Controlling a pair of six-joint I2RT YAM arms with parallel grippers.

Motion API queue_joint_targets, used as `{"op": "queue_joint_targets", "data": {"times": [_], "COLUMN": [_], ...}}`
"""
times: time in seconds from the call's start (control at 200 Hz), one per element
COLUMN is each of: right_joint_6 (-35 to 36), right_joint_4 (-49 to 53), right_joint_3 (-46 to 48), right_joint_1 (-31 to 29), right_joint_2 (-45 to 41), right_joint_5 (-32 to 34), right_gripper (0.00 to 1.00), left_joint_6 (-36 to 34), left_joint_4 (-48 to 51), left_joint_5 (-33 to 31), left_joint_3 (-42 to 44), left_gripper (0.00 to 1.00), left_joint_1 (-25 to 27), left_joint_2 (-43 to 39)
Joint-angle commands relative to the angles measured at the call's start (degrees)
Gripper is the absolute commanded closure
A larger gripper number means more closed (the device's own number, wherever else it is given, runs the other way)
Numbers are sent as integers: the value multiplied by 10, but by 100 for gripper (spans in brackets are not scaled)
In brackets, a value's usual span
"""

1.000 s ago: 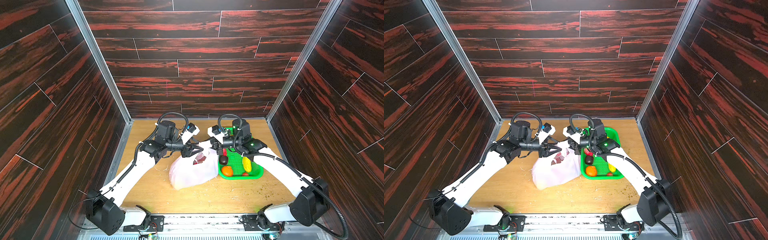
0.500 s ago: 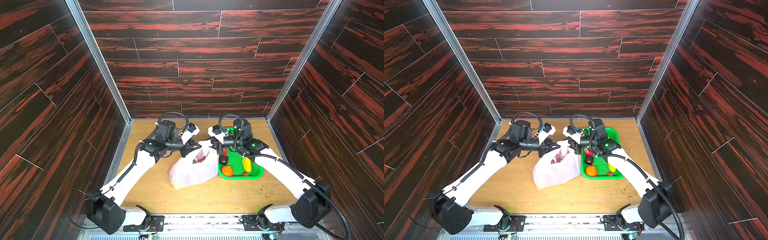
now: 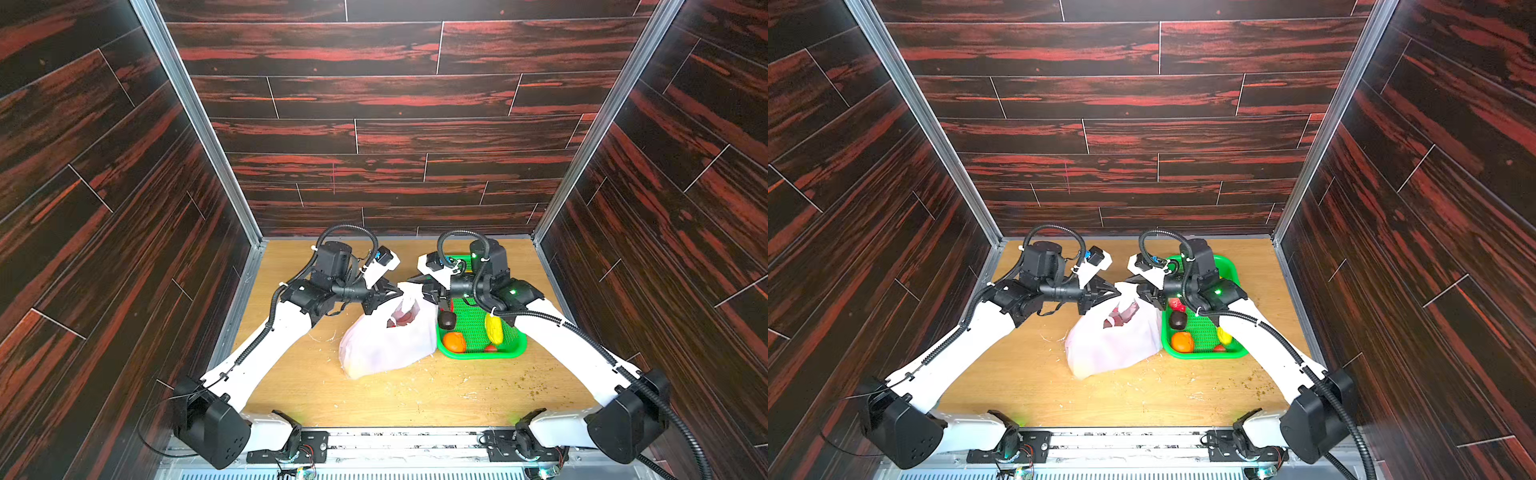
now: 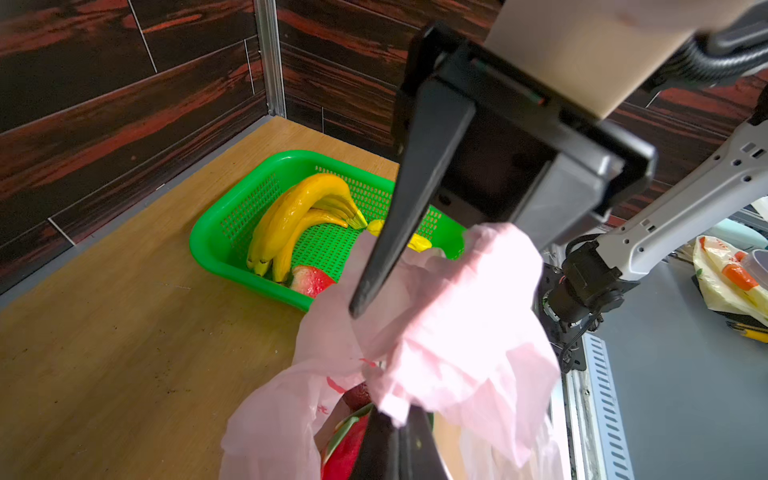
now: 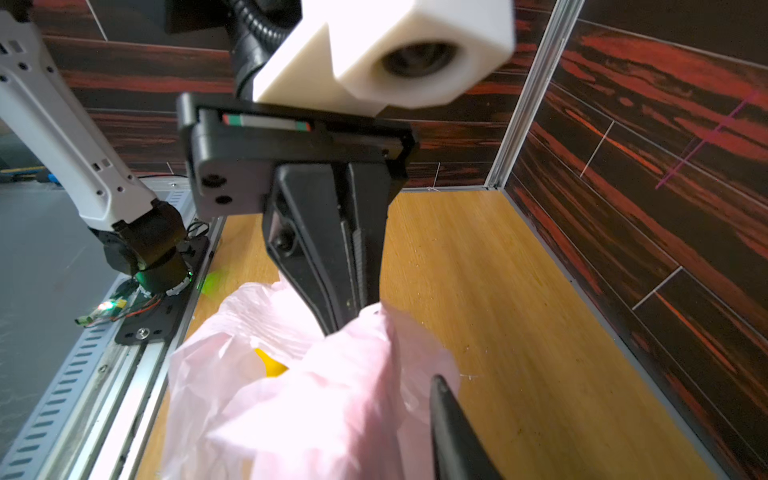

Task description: Place the fake fruits into the plastic bag and tie a complex knot

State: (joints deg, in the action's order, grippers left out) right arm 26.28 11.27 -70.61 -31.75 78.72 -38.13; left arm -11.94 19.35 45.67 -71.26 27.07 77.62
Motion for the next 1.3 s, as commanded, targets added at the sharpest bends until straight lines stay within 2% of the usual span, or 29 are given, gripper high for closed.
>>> {"op": "queue_joint_targets", "data": {"times": [0.0, 0.08, 0.386, 0.536, 0.731, 0.842, 0.927, 1.057, 1.298], "right_joint_6": [18, 18, 16, 25, 45, 50, 51, 76, 100], "right_joint_4": [38, 44, 50, 80, 181, 219, 255, 304, 325], "right_joint_3": [-21, -18, 11, 18, -6, -32, -73, -128, -186], "right_joint_1": [0, 0, 0, 3, 4, 4, -2, -17, -25], "right_joint_2": [-15, -20, -72, -96, -125, -131, -106, -56, 19], "right_joint_5": [3, 15, 52, 73, 101, 93, 93, 139, 101], "right_gripper": [63, 58, 26, 17, 12, 9, 9, 9, 9], "left_joint_6": [-12, -18, -21, -23, -27, -31, -35, -42, -62], "left_joint_4": [-11, -9, -6, -5, -1, 0, 0, 3, 8], "left_joint_5": [-7, -14, -25, -28, -32, -30, -29, -30, -32], "left_joint_3": [5, 6, 4, 3, 1, 2, 1, 0, 1], "left_gripper": [100, 100, 100, 100, 100, 100, 100, 100, 100], "left_joint_1": [1, 1, 1, 1, 1, 1, 1, 1, 1], "left_joint_2": [-18, -21, -20, -20, -22, -21, -20, -19, -20]}}
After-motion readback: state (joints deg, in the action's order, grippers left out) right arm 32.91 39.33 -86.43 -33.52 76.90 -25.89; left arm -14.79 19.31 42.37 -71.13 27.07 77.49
